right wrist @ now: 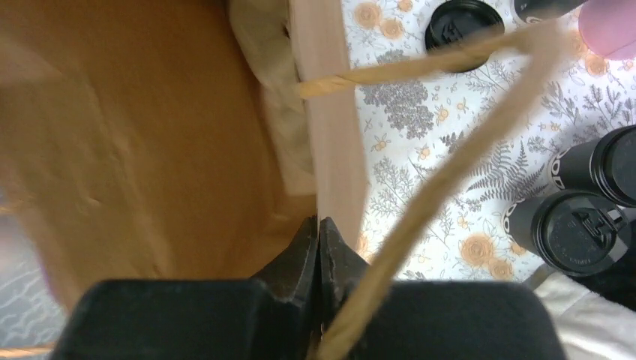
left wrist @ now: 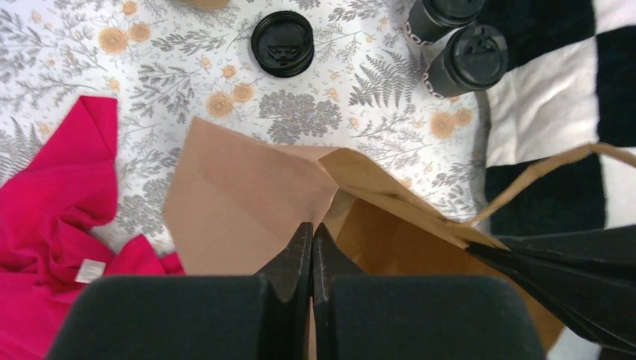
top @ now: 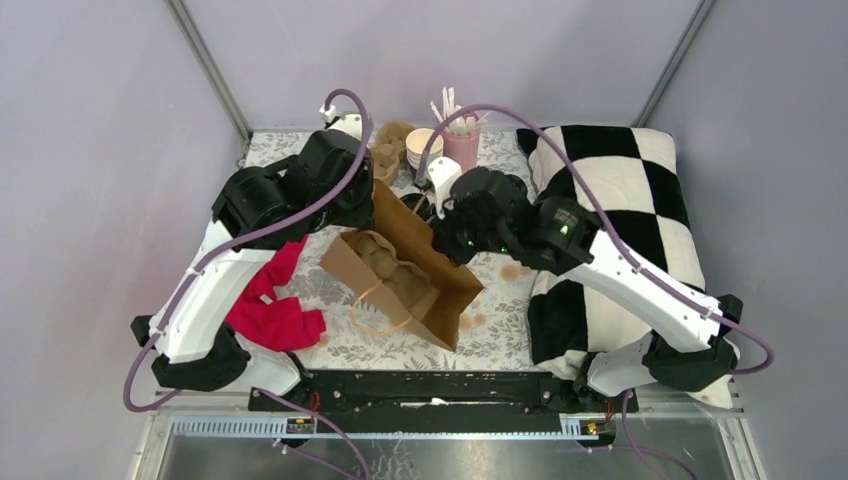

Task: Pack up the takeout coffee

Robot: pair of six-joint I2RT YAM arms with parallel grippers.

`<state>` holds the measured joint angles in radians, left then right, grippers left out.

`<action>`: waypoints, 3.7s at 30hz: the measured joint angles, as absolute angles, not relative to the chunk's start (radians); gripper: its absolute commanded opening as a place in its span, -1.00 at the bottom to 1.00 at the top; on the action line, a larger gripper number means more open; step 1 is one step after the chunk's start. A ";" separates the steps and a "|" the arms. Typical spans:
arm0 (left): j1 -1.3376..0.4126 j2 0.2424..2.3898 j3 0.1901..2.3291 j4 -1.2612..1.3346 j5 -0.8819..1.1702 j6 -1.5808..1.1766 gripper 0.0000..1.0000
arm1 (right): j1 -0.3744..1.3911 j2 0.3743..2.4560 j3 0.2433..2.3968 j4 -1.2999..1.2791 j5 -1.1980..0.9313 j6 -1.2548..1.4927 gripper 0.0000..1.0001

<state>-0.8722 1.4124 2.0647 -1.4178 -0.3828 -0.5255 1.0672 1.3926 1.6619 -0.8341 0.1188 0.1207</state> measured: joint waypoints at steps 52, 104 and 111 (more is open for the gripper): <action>-0.669 0.874 1.279 -0.562 -0.117 -0.528 -1.00 | 0.951 1.407 1.803 -0.768 -0.175 0.084 -1.00; -0.669 1.231 1.564 -1.271 -0.242 -0.501 -0.56 | 0.865 1.610 1.874 -0.967 -0.343 0.288 -0.89; -0.668 1.245 1.570 -1.275 -0.277 -0.505 -1.00 | 0.861 1.634 1.923 -1.008 -0.321 0.262 -0.20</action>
